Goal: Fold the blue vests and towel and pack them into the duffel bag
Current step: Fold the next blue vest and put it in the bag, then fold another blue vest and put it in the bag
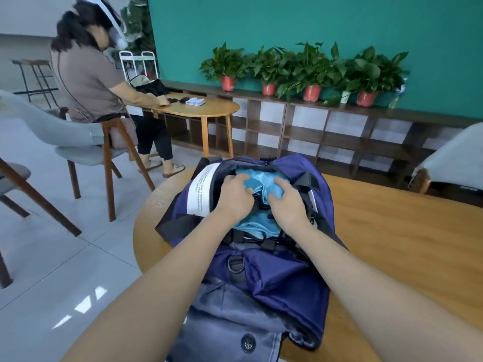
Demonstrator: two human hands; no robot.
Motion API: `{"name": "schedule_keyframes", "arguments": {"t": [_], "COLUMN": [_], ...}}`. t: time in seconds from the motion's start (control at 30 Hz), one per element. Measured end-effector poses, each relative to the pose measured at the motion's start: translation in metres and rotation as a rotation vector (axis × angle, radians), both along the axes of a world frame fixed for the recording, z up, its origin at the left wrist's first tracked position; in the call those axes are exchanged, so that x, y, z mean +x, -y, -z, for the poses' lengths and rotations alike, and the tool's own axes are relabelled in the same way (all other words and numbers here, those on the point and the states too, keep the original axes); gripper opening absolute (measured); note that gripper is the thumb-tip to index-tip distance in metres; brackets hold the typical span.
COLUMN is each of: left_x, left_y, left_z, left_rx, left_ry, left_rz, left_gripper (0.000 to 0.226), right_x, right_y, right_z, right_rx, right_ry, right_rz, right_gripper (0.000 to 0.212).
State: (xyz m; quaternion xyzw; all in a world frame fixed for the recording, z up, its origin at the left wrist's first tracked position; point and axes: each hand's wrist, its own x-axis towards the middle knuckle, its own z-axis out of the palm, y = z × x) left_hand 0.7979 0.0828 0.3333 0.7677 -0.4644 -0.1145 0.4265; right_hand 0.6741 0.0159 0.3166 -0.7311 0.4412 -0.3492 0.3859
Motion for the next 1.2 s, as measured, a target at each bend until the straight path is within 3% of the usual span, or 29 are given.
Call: {"name": "schedule_keyframes", "arguments": {"t": [0.13,0.37,0.43,0.6,0.77,1.03,1.2], "left_x": [0.012,0.02,0.021,0.022,0.025,0.018,-0.011], "left_y": [0.031,0.047,0.05,0.047,0.049,0.038,0.014], "left_z": [0.007,0.042,0.042,0.047,0.056,0.046,0.026], "left_rx": [-0.014,0.047,0.046,0.04,0.134,0.082,0.116], "left_ry": [-0.056,-0.215,-0.216,-0.125,-0.115,-0.098,0.069], "left_rz": [-0.002,-0.026,-0.031,0.022,0.081,-0.02,-0.002], "left_gripper": [0.039,0.028,0.028,0.041,0.045,0.045,0.045], "right_x": [-0.005,-0.014,-0.017,-0.018,-0.014,-0.025,-0.049], "right_y": [0.023,0.052,0.055,0.056,0.066,0.048,0.014], "right_z": [0.005,0.022,0.025,0.035,0.032,0.018,-0.001], "right_rx": [-0.132,0.088,0.077,0.052,0.199,0.11,0.033], "right_ry": [-0.12,-0.318,-0.278,-0.137,-0.242,-0.325,-0.396], "right_rz": [-0.073,-0.093,-0.102,-0.177,-0.165,-0.144,-0.144], "right_gripper": [0.05,0.062,0.063,0.057,0.065,0.076,0.086]}}
